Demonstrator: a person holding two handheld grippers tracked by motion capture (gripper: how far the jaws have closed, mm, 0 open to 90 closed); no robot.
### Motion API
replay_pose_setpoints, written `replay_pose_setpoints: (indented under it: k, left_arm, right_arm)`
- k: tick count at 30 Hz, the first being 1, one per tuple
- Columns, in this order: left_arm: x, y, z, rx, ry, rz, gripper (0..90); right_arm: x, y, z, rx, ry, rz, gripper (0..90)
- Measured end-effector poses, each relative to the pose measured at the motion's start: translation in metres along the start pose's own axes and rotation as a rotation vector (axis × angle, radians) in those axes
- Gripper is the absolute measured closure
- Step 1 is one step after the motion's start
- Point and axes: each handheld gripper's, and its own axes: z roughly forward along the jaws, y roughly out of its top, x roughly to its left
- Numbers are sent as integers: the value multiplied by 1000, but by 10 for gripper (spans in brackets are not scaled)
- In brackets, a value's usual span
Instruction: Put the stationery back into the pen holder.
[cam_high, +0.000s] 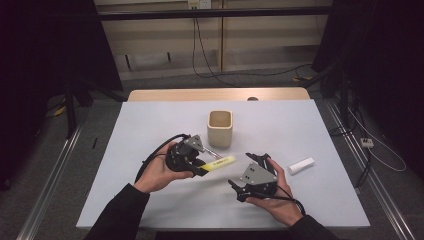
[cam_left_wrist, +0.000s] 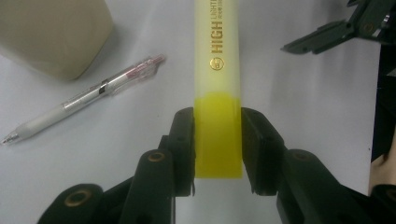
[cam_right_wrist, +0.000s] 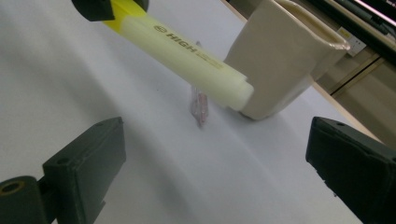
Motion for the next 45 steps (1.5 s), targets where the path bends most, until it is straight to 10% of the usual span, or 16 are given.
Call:
replay_pose_setpoints:
  k: [22, 35, 45]
  left_arm:
    - [-3, 12, 11, 64, -32, 19, 673]
    - [-7, 26, 22, 74, -63, 32, 673]
    - [-7, 26, 25, 57, -74, 7, 672]
  right_arm:
    - [27, 13, 13, 30, -131, -496, 284]
    - [38, 9, 14, 36, -187, -698, 565]
    - [44, 4, 15, 42, -195, -750, 730]
